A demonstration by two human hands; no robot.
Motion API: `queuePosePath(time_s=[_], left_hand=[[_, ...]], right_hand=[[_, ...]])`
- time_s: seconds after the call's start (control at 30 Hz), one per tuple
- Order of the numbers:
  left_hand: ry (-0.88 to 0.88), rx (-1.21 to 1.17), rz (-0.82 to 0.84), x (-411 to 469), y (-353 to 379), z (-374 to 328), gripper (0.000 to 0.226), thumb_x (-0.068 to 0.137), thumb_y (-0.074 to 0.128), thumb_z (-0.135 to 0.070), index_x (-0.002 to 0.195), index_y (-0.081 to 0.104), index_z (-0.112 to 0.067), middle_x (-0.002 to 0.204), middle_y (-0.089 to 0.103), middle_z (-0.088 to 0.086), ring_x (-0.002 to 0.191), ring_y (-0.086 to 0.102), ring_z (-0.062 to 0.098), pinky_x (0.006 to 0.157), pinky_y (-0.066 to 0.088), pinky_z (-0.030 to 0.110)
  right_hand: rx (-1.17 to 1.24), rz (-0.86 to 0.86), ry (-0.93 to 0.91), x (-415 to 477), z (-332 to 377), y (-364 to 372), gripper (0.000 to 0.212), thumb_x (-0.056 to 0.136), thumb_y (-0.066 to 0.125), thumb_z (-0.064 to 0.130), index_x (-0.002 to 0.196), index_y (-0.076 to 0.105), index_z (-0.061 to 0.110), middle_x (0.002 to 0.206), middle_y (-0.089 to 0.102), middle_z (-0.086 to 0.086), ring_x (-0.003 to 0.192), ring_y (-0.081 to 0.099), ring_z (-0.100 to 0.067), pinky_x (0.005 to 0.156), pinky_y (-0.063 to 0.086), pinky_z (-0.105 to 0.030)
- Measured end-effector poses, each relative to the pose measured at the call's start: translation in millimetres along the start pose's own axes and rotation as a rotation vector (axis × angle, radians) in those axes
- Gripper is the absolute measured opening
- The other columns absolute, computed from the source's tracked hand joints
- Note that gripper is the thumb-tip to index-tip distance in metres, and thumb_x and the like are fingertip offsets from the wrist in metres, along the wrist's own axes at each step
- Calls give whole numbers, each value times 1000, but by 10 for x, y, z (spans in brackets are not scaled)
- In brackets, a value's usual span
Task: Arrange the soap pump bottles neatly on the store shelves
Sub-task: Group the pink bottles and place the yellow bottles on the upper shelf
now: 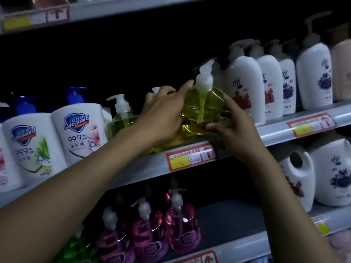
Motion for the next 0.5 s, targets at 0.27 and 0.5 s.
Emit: queuePosePath(time_s=[0.27,0.5], left_hand=[[-29,9,164,21,-39,10,55,95,51,-38,144,31,-22,142,38,11,131,24,29,102,23,39],[8,99,146,-22,59,25,53,100,43,-32,148,28,-20,145,43,2,137,24,22,104,23,45]], right_hand=[[-167,59,23,-22,43,-8,79,74,55,59,146,25,42,135,58,11,131,48,-18,114,18,-61],[-449,94,82,-34,60,36,62,98,37,50,151,15,29,132,62,-3,132,47,-24,120,-5,-50]])
Point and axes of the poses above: each hand's wrist, its own x-axis towards the middle knuckle, its own y-axis out of the palm, z = x × y, the point moved 2 cm from there along x, towards the middle knuckle
